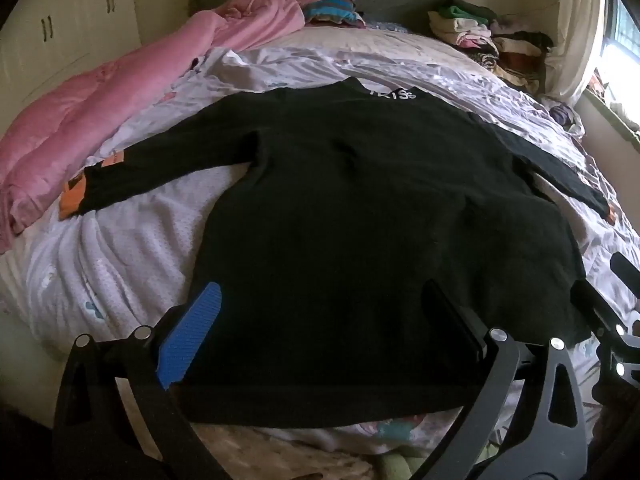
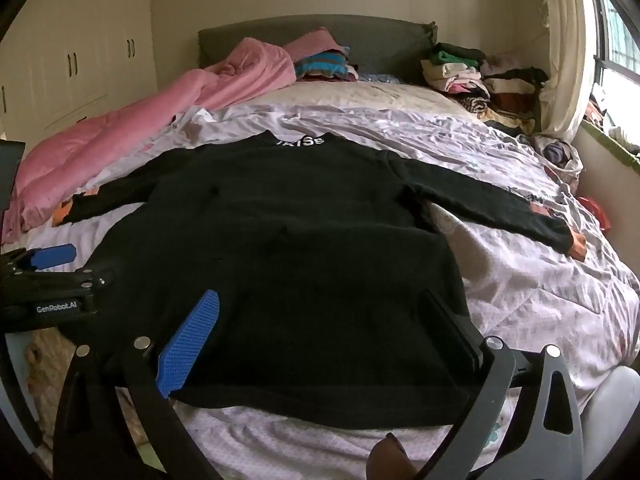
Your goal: Fold small clothes
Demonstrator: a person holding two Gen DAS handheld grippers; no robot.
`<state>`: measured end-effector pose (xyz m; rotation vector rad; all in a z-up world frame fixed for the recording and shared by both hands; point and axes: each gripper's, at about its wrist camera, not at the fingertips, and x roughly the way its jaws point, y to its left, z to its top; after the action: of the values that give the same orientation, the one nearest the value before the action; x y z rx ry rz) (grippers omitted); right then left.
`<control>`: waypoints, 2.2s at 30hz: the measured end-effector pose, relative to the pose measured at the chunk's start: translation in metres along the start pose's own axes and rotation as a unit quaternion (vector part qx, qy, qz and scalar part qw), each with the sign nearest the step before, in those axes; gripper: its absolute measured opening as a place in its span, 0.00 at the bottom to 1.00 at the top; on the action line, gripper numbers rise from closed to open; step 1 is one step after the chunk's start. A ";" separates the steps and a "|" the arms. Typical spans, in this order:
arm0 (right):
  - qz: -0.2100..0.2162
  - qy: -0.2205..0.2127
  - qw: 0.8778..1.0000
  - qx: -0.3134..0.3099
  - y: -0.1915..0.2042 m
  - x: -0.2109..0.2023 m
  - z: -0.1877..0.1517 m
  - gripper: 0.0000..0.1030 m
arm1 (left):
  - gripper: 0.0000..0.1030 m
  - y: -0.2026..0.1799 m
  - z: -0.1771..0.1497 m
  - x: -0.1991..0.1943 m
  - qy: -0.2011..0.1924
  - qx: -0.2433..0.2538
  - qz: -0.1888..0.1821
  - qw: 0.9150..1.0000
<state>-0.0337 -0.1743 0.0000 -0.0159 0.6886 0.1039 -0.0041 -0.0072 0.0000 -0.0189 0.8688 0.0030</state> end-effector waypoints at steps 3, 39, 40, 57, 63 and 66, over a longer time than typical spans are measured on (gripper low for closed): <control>0.000 0.000 1.000 0.000 0.000 0.000 0.000 0.96 | 0.91 -0.002 -0.002 -0.002 -0.001 0.000 0.000 1.000; -0.005 -0.006 1.000 -0.005 0.005 -0.007 0.002 0.96 | 0.91 -0.003 -0.002 -0.002 -0.002 0.002 0.000 1.000; -0.006 -0.006 1.000 -0.006 0.005 -0.007 0.002 0.96 | 0.91 -0.002 -0.002 -0.002 -0.001 0.002 0.002 1.000; -0.005 -0.010 1.000 -0.006 0.009 -0.007 0.003 0.96 | 0.91 -0.005 -0.004 -0.003 -0.002 0.004 0.000 1.000; -0.002 -0.009 1.000 -0.005 0.008 -0.004 0.005 0.96 | 0.91 -0.004 -0.001 -0.003 -0.006 0.001 0.000 1.000; 0.001 -0.009 1.000 -0.001 0.007 -0.001 0.008 0.96 | 0.91 -0.003 0.005 -0.001 -0.004 0.000 0.001 1.000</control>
<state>-0.0301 -0.1672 0.0075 -0.0160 0.6711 0.1064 -0.0009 -0.0100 0.0037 -0.0177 0.8603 0.0047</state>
